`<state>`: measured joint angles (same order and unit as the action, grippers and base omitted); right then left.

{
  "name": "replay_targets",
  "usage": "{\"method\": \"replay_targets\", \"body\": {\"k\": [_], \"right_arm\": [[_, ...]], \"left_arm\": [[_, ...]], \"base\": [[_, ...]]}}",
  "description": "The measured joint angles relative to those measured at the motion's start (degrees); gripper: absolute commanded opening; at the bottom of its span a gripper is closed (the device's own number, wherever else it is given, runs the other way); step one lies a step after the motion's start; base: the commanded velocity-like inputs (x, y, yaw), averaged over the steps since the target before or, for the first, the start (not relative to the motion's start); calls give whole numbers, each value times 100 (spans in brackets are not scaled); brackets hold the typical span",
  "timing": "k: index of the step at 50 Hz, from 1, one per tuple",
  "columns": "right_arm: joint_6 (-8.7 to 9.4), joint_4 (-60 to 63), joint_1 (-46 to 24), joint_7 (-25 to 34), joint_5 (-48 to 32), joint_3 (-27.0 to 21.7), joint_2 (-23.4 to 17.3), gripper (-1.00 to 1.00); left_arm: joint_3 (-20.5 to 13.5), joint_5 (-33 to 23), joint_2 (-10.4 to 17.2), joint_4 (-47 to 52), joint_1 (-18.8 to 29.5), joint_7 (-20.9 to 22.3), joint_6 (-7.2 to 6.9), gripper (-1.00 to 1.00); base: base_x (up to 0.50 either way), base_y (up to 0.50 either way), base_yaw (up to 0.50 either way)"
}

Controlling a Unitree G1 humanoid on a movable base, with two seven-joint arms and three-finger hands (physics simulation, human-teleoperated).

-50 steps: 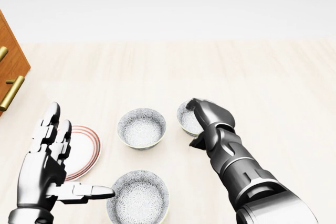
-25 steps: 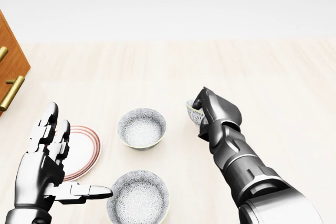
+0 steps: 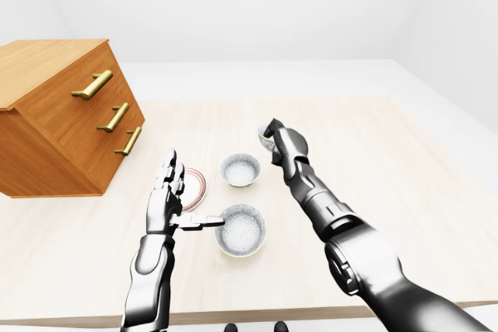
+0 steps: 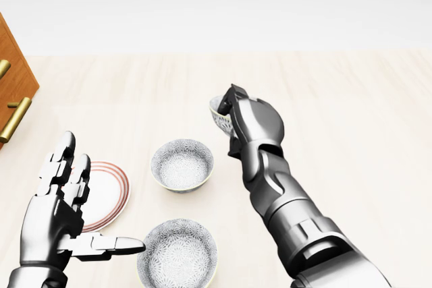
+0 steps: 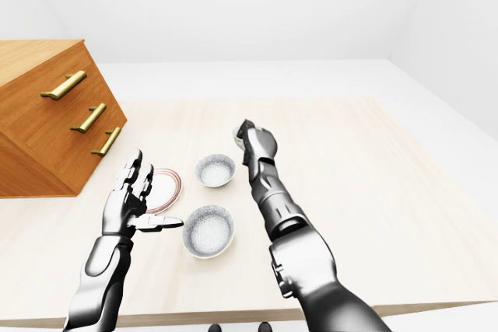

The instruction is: Stack the bowl at the front on the bowl in the middle.

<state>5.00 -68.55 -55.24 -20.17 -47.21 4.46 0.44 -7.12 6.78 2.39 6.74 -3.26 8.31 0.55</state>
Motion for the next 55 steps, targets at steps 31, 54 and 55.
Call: {"method": "replay_targets", "body": {"k": [31, 54, 55], "right_arm": [[-37, 2065, 1347, 453, -844, 616, 1006, -100], [-144, 1189, 1141, 52, -912, 686, 1201, -80], [-130, 1273, 1178, 81, -932, 696, 1213, -80]], "left_arm": [[-1, 15, 8, -92, 8, 19, 77, 100], [-10, 20, 13, -169, 14, 34, 145, 100], [-11, 20, 13, -172, 15, 34, 148, 100]], "base": [[0, 0, 0], [0, 0, 0], [0, 0, 0]]}}
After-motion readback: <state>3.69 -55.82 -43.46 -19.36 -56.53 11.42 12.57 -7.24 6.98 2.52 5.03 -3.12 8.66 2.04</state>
